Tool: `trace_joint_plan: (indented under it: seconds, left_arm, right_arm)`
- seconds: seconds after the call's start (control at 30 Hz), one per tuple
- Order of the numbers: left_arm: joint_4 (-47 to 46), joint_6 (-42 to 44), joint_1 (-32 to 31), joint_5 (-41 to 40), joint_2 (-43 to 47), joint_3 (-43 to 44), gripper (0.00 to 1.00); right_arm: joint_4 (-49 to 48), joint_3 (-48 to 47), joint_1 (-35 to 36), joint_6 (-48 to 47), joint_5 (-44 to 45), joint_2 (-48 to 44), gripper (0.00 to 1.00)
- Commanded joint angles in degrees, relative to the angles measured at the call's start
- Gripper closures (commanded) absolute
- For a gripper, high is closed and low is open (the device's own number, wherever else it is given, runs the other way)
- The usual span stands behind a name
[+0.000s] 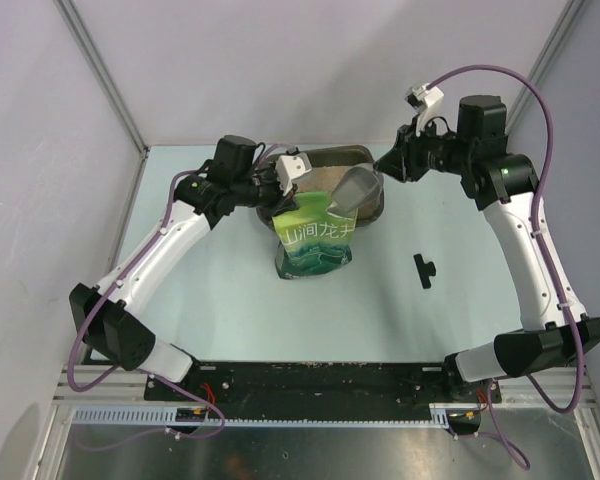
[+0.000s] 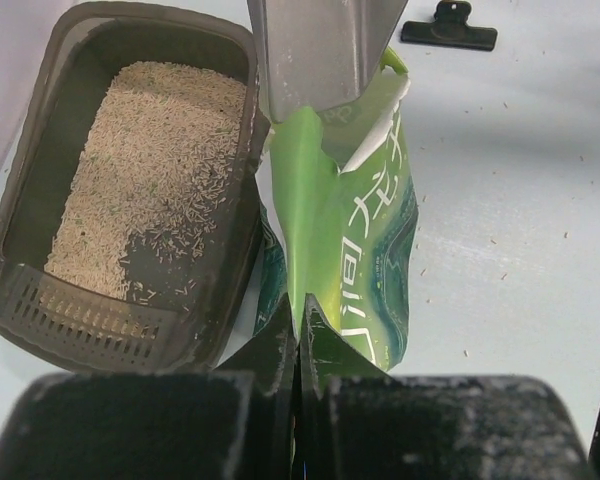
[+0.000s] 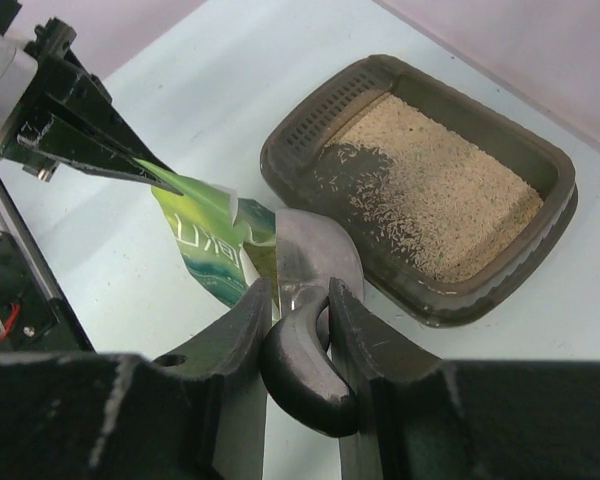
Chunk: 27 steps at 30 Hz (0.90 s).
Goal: Fill the litter box with clean litter
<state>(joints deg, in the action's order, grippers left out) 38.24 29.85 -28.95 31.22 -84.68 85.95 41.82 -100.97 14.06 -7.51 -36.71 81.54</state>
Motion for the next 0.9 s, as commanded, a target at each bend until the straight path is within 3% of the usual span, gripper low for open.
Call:
trace_joint_plan:
  seconds: [0.0,0.3,0.47,0.63,0.73,0.87]
  left_arm:
    - [0.61,-1.81,0.03,3.14,0.57,1.67,1.0]
    - [0.43,-4.18,0.03,3.67,1.63,2.82,1.0]
    - [0.35,-4.18,0.03,3.32,1.72,2.03,1.0]
    - [0.26,-4.62,-0.05,5.07,2.15,3.25,1.0]
    - [0.08,-5.49,-0.14,7.27,2.86,2.99,1.0]
    - [-0.53,-10.41,-0.32,9.47,3.91,1.15,1.0]
  right_arm:
    - [1.33,-2.13,1.58,-6.28,1.11,-1.91,1.0]
    - [5.9,-1.78,5.18,-13.41,3.31,-1.55,1.0]
    - [2.3,0.68,4.39,-13.67,2.0,-4.98,1.0]
    - [7.12,1.3,6.15,-17.8,2.08,-4.11,1.0]
    - [8.01,1.47,8.87,-17.81,4.27,-1.48,1.0]
    - [6.78,0.78,14.05,-13.78,17.85,2.65,1.0]
